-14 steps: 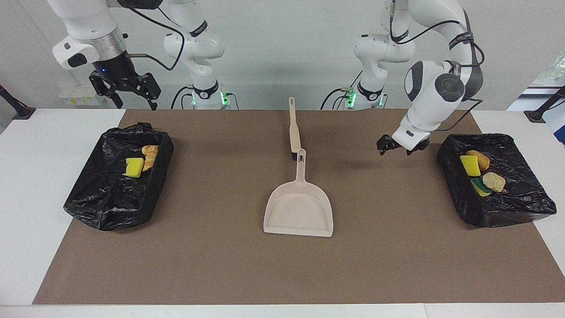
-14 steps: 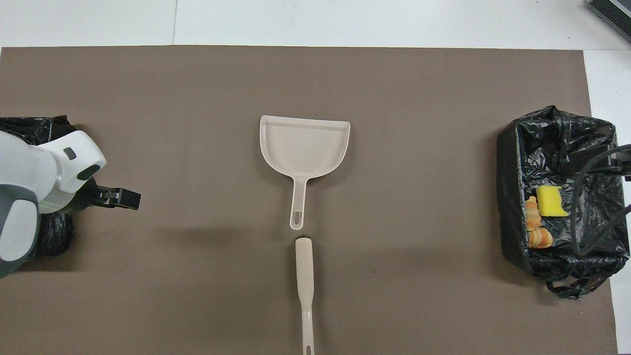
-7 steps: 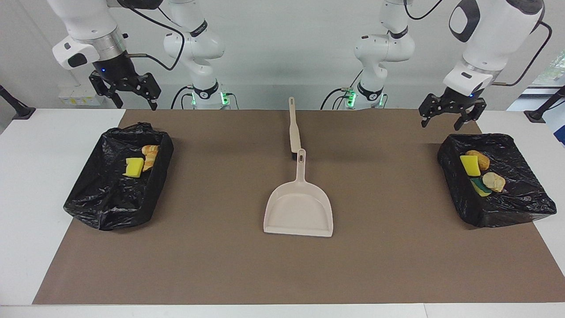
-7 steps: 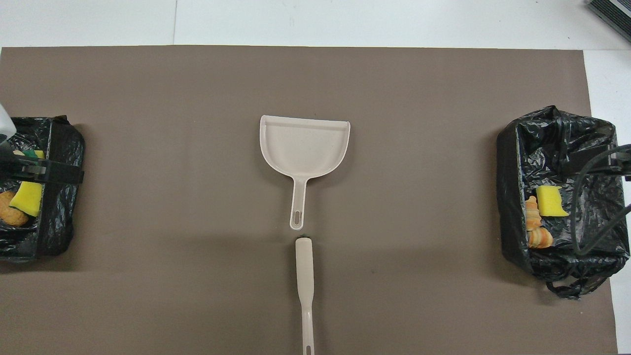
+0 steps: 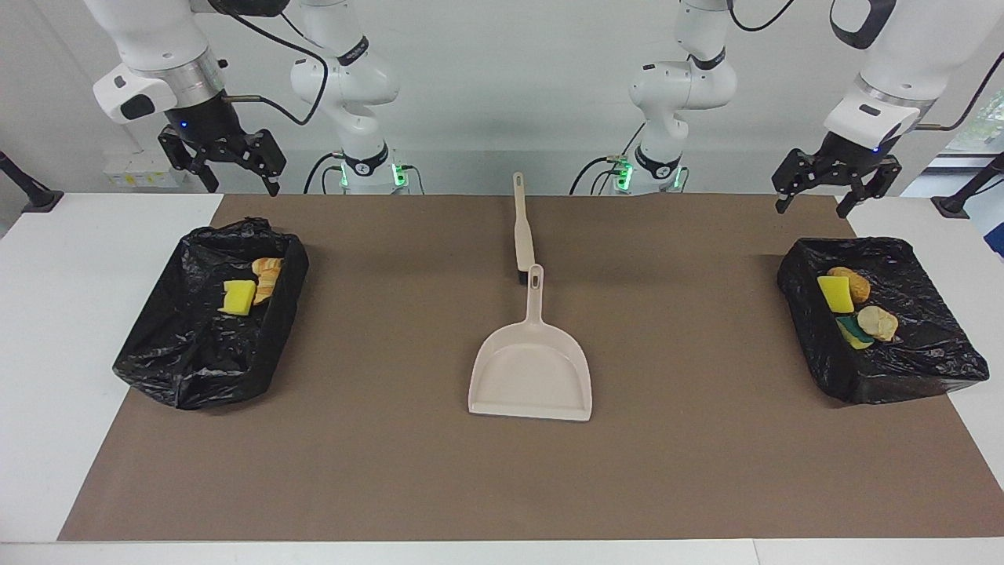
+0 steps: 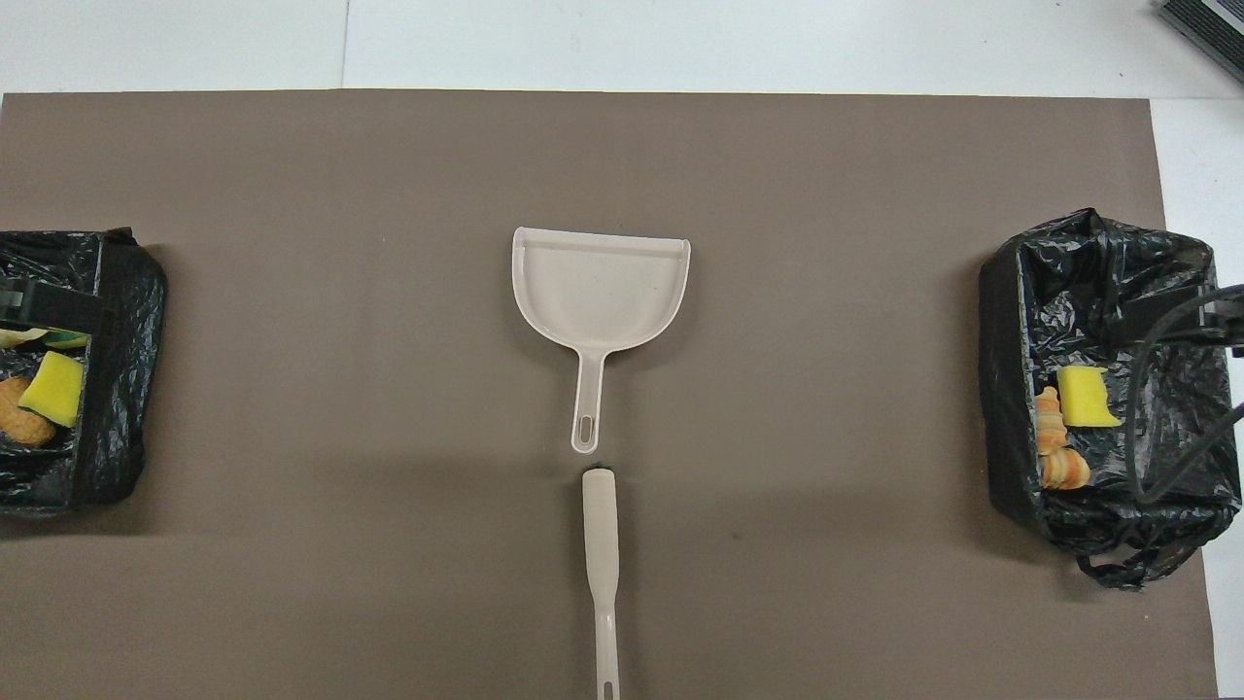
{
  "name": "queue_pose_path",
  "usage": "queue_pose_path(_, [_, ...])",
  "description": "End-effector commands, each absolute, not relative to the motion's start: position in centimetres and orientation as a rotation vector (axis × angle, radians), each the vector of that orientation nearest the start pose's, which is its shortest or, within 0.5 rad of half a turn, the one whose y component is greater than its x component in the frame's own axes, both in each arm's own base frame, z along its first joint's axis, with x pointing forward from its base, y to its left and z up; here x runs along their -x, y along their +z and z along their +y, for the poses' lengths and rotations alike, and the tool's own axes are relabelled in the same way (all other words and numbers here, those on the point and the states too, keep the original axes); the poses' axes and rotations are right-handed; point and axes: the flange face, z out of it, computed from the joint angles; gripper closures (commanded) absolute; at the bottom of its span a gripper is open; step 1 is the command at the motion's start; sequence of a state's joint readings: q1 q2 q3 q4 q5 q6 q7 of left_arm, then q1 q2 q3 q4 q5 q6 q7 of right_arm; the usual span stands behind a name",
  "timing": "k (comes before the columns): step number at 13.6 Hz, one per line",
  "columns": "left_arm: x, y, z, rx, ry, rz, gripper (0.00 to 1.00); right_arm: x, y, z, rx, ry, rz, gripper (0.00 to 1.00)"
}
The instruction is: Sweep and dump trash in bin
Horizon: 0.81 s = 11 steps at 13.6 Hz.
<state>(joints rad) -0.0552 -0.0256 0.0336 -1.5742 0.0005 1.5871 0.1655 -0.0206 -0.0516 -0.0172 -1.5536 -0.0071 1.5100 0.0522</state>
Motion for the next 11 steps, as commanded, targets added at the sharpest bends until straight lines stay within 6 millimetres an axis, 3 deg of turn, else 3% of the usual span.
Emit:
queue_pose_path(1, [-54.5,64.2,-0.8,3.119,-0.017,0.368,0.00,-52.5,65.7,-2.1,3.121,-0.002,0.173,0.00])
queue_pose_path(9, [-53.8,65.7,-1.1,3.113,-0.035,0.364,0.00,-52.5,65.7,-2.1,3.121,-0.002,0.173,0.00])
queue_pose_path(11, [-52.6,66.8,-1.3,3.117,-0.060,0.368,0.00,-52.5,65.7,-2.1,3.121,-0.002,0.173,0.00])
